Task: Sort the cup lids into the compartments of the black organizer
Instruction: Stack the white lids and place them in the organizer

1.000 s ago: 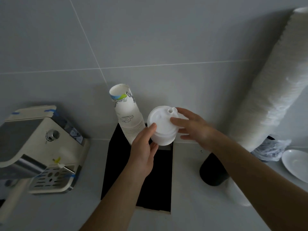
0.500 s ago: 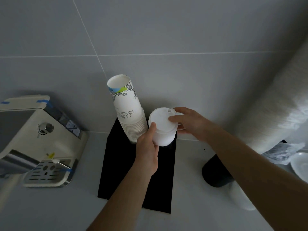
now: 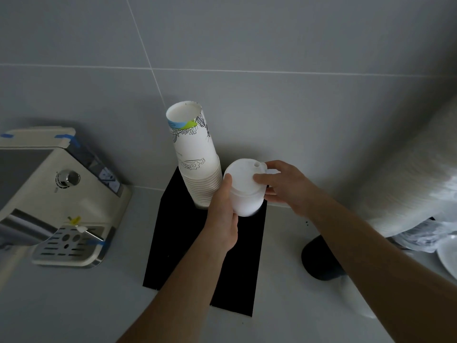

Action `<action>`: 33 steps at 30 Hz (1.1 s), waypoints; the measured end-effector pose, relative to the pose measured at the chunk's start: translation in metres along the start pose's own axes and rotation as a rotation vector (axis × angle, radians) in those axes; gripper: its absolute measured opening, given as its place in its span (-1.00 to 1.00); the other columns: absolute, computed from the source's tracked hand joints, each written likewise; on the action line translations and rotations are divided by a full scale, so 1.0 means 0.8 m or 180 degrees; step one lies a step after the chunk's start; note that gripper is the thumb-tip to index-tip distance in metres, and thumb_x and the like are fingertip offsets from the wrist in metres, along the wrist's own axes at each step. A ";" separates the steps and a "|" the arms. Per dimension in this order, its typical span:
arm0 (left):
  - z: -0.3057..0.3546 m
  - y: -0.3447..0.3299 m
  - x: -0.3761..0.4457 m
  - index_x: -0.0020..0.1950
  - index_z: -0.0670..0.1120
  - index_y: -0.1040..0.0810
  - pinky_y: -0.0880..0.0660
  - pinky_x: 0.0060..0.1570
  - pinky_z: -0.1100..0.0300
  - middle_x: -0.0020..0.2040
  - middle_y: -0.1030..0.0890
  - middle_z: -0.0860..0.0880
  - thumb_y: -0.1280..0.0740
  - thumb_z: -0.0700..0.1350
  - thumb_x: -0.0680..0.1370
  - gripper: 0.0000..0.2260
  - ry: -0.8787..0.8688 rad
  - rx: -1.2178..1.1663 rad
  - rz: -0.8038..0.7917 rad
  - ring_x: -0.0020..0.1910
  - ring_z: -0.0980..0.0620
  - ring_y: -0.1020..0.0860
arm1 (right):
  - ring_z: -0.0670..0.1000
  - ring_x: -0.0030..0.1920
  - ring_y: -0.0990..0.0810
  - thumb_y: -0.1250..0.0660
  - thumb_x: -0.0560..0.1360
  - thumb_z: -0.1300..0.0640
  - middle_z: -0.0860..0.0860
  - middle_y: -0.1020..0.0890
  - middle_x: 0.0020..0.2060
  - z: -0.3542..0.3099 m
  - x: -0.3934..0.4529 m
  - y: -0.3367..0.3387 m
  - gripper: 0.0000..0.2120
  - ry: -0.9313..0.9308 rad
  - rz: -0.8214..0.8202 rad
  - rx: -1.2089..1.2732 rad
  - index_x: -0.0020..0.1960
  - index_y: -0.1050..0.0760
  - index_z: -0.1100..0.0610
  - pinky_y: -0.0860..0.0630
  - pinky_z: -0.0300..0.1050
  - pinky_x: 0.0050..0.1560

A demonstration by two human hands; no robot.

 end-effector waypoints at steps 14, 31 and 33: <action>-0.004 0.029 0.018 0.14 -0.12 -0.55 -0.52 0.16 0.01 0.07 -0.62 -0.11 -0.31 0.01 0.46 -0.67 -0.0122 0.0936 0.0665 0.05 -0.07 -0.59 | 0.11 0.26 -0.51 -0.46 0.42 -0.03 0.09 -0.54 0.27 0.014 -0.013 -0.001 -0.39 0.0754 0.0967 -0.1921 0.42 -0.40 0.07 -0.39 -0.13 0.23; 0.012 0.019 0.029 0.15 -0.27 -0.52 -0.52 0.08 -0.01 0.09 -0.61 -0.24 -0.22 -0.17 0.53 -0.74 -0.0969 0.3747 0.0453 0.08 -0.21 -0.57 | 0.08 0.28 -0.50 -0.42 0.48 -0.02 0.09 -0.53 0.32 0.036 -0.009 -0.015 -0.50 0.0576 0.0735 -0.1995 0.38 -0.47 0.09 -0.27 -0.26 0.08; 0.014 0.017 0.028 0.15 -0.28 -0.53 -0.51 0.07 0.02 0.10 -0.61 -0.24 -0.23 -0.16 0.53 -0.73 -0.0924 0.3769 0.0424 0.08 -0.20 -0.57 | 0.08 0.27 -0.51 -0.41 0.48 -0.03 0.09 -0.53 0.31 0.035 -0.012 -0.016 -0.50 0.0545 0.0702 -0.2068 0.38 -0.47 0.09 -0.28 -0.26 0.07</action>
Point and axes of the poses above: each hand's wrist, its own x-axis towards the middle knuckle, its own y-axis out of the back of the hand, z = x × y, the point moved 9 cm from there along x, towards the middle knuckle
